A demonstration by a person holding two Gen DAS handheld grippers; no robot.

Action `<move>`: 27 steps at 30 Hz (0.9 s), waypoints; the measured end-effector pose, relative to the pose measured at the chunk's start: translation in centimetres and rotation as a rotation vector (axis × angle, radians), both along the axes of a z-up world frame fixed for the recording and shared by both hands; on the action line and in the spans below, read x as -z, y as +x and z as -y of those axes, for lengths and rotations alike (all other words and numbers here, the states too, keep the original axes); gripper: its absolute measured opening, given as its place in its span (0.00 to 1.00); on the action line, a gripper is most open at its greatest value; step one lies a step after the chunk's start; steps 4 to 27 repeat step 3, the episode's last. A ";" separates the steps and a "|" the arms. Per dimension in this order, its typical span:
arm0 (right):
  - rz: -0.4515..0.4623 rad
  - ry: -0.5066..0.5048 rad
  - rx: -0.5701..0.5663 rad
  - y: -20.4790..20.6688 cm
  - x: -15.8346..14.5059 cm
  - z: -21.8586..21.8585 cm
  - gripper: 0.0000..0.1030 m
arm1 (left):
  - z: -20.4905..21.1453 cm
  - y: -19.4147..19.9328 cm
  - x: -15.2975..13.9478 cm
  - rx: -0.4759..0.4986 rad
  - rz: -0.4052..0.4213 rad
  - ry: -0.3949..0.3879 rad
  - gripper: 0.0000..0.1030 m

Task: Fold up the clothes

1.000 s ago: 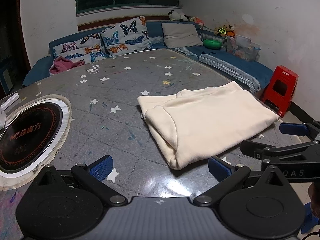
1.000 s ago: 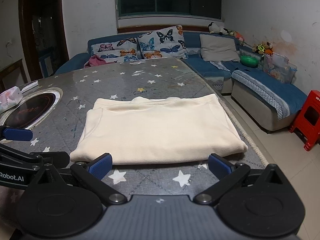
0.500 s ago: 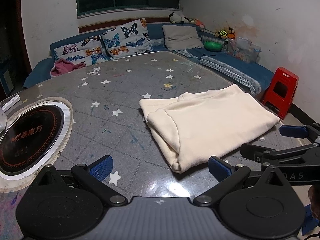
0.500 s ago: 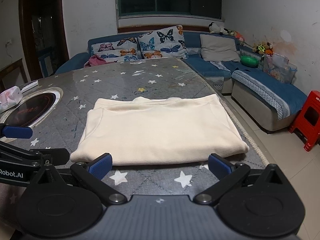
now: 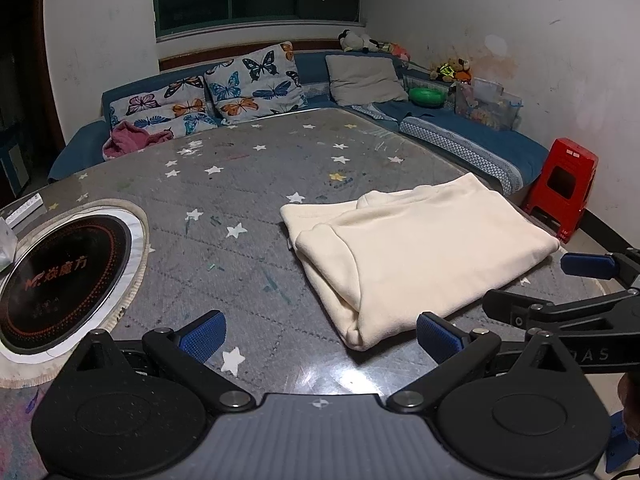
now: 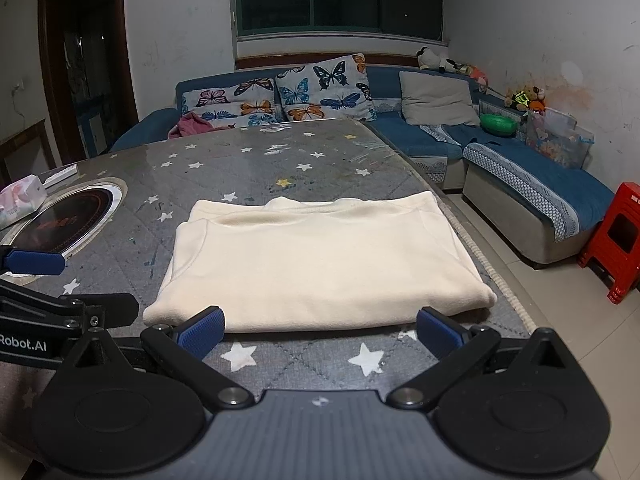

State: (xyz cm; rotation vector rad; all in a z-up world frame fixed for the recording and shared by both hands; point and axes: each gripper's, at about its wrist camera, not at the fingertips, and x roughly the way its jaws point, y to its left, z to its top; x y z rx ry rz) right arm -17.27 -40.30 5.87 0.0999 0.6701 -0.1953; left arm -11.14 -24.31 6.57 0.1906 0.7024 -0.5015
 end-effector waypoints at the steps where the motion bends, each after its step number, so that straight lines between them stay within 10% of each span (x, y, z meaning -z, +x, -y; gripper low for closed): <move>1: 0.000 0.001 0.000 0.0 0.0 0.0 1.00 | 0.0 0.0 0.0 -0.001 -0.001 0.000 1.00; 27: 0.000 -0.002 0.000 0.0 0.0 0.0 1.00 | -0.1 0.1 0.0 0.001 -0.007 -0.003 1.00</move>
